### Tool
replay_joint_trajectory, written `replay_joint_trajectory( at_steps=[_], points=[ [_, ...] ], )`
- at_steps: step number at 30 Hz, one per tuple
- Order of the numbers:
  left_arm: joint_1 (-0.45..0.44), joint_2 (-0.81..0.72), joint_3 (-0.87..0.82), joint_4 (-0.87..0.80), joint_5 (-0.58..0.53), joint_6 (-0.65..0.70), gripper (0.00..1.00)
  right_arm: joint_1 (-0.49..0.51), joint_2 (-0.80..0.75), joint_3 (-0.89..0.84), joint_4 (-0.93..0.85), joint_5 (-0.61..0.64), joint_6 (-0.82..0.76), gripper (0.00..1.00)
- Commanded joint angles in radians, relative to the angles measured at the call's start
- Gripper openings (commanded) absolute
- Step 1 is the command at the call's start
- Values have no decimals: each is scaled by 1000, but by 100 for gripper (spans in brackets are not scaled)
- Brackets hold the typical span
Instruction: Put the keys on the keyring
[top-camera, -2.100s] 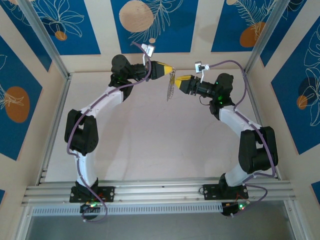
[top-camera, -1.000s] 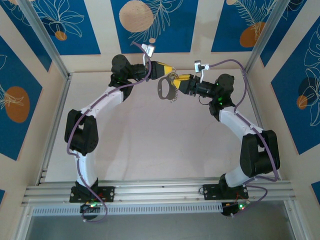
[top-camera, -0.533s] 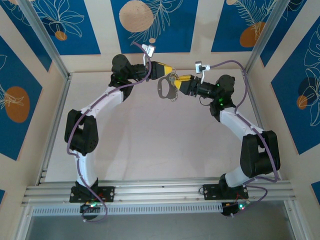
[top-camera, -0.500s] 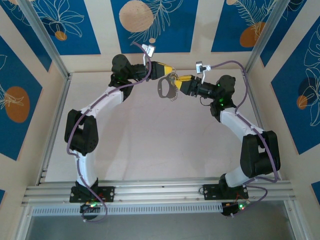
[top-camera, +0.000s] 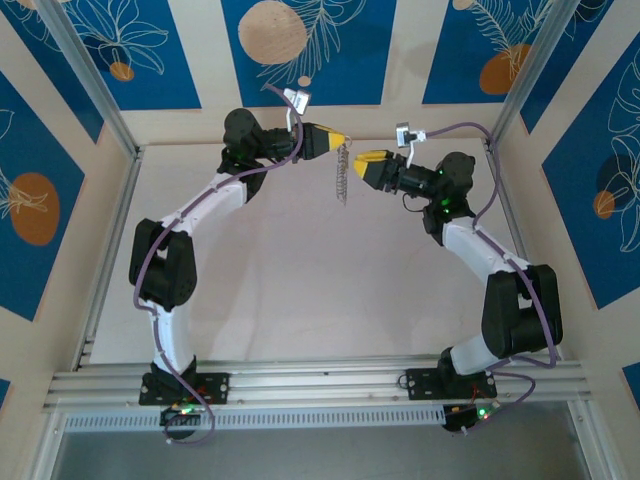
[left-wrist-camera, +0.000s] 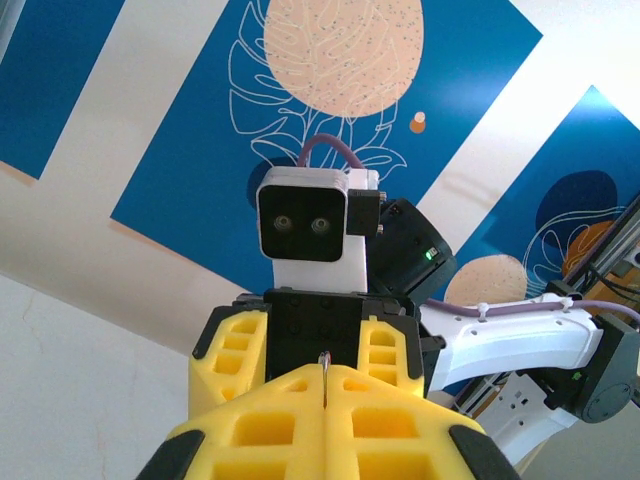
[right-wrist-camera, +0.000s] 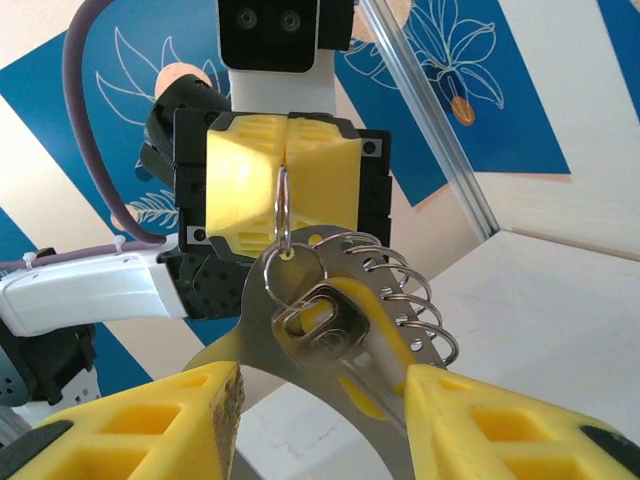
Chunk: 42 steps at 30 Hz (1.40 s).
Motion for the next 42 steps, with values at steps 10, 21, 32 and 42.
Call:
replay_joint_trajectory(
  at_steps=[10,21,32,42],
  points=[
    [-10,-38,35,19,16,19,0,27,98,82,50,10,20,48],
    [-11,-36,34,18,13,20,0,34,101,84,58,1,21,42],
    [-12,-36,33,17,13,19,0,42,98,88,87,-44,31,43],
    [-14,-38,34,15,12,19,0,42,104,88,117,-60,49,19]
  ],
)
